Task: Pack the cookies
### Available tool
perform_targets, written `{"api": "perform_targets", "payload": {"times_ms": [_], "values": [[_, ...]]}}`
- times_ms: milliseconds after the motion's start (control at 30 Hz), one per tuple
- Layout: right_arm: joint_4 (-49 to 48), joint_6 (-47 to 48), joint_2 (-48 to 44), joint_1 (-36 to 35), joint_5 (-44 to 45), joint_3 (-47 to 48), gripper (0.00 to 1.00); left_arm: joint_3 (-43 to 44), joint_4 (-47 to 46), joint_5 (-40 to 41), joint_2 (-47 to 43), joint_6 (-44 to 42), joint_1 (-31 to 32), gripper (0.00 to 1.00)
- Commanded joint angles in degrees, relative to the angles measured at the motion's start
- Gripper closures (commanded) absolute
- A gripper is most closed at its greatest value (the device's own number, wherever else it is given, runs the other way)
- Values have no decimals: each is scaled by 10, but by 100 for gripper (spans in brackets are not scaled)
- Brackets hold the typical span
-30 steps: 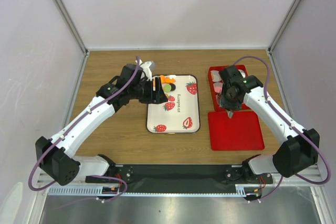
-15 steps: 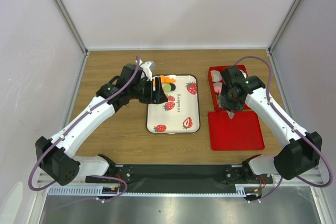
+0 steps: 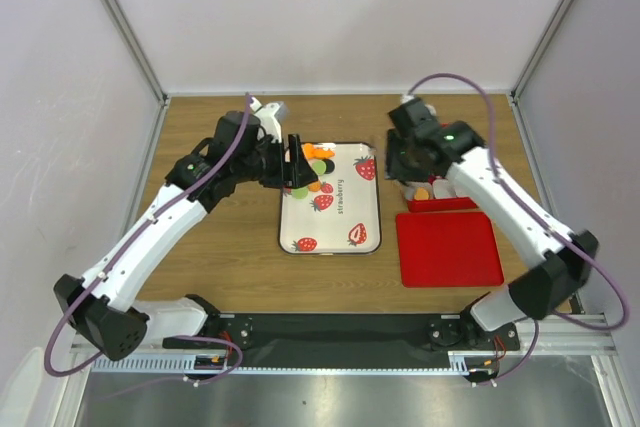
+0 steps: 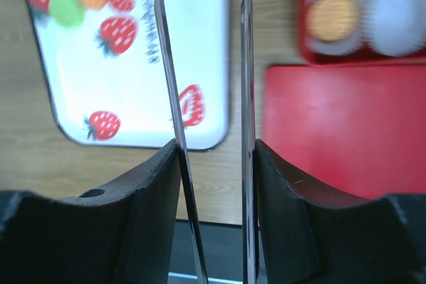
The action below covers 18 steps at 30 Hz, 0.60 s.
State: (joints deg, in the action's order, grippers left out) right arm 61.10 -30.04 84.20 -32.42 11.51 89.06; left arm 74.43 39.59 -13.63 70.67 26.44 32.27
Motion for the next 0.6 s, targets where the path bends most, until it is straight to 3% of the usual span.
{"api": "perform_targets", "payload": {"times_ms": [0,200,567], "values": [[-26,-1,73,-50,-13,41,51,46,19,13,-23,-5,-9,32],[-51,6,174,-109,-23,95,52,90,44,24,-41,-6,-30,32],[-52,14,252,-149,-12,145,51,62,35,14,-63,-2,-41,31]]}}
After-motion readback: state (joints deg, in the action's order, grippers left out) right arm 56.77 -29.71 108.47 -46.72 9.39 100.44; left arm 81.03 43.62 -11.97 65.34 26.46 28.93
